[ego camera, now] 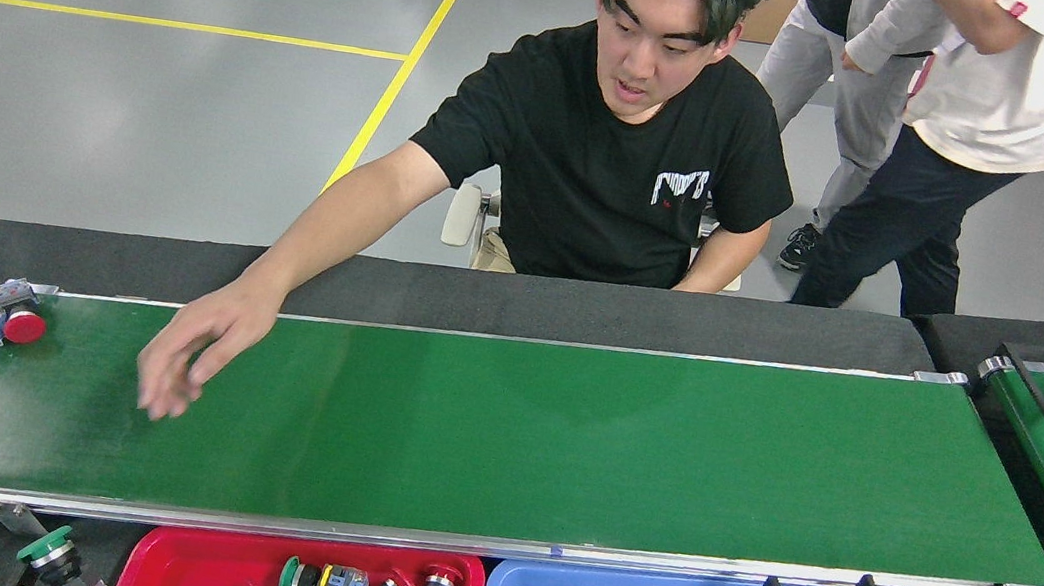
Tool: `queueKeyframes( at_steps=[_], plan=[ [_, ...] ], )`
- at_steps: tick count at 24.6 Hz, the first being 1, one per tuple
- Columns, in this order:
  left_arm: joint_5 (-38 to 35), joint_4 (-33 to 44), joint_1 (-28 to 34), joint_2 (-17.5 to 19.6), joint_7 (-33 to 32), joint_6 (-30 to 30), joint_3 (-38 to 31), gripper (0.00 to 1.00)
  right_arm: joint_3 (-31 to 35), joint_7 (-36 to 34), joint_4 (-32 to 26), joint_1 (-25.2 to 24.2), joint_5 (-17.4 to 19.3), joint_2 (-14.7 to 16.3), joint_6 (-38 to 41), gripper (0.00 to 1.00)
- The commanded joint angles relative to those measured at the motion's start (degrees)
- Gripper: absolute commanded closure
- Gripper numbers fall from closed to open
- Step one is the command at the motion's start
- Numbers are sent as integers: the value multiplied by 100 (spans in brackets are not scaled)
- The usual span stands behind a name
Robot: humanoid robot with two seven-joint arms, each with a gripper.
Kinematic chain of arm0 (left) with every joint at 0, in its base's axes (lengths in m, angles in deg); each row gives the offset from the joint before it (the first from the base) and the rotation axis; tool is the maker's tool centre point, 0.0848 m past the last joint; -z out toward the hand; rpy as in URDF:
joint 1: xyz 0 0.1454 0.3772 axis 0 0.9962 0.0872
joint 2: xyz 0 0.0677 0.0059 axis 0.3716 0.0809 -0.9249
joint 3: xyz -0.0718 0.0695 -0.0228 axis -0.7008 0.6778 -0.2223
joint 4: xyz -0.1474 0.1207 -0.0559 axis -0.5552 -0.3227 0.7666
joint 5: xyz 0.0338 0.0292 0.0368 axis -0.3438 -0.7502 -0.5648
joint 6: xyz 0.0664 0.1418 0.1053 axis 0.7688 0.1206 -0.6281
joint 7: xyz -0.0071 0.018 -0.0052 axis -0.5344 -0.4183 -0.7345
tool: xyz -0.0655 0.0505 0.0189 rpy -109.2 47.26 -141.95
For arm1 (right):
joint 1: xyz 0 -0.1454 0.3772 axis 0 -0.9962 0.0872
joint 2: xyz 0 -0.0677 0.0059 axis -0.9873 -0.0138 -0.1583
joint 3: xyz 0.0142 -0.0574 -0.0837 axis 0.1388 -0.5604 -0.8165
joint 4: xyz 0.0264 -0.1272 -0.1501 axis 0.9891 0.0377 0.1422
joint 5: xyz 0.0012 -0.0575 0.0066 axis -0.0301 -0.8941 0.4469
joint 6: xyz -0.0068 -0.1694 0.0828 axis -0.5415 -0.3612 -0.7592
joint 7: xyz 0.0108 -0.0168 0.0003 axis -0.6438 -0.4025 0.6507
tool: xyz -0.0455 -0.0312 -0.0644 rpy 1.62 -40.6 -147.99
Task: Pick switch part from conveyor to tray
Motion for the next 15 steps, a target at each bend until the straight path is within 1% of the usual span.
queueKeyframes(
  at_steps=[1,6,10,15],
  plan=[
    [30,48,-3,76,39,-48,-11,1,40,-18,-92,45,21,17,-6,0],
    [30,30,14,85,39,-109,-37,1,66,-18,-145,27,21,34,-6,0],
    [30,21,23,85,39,-109,-90,1,127,-27,-470,-34,12,34,-14,0],
    [30,12,23,129,39,-109,-90,1,127,-71,-549,-122,12,17,-23,1]
  ],
)
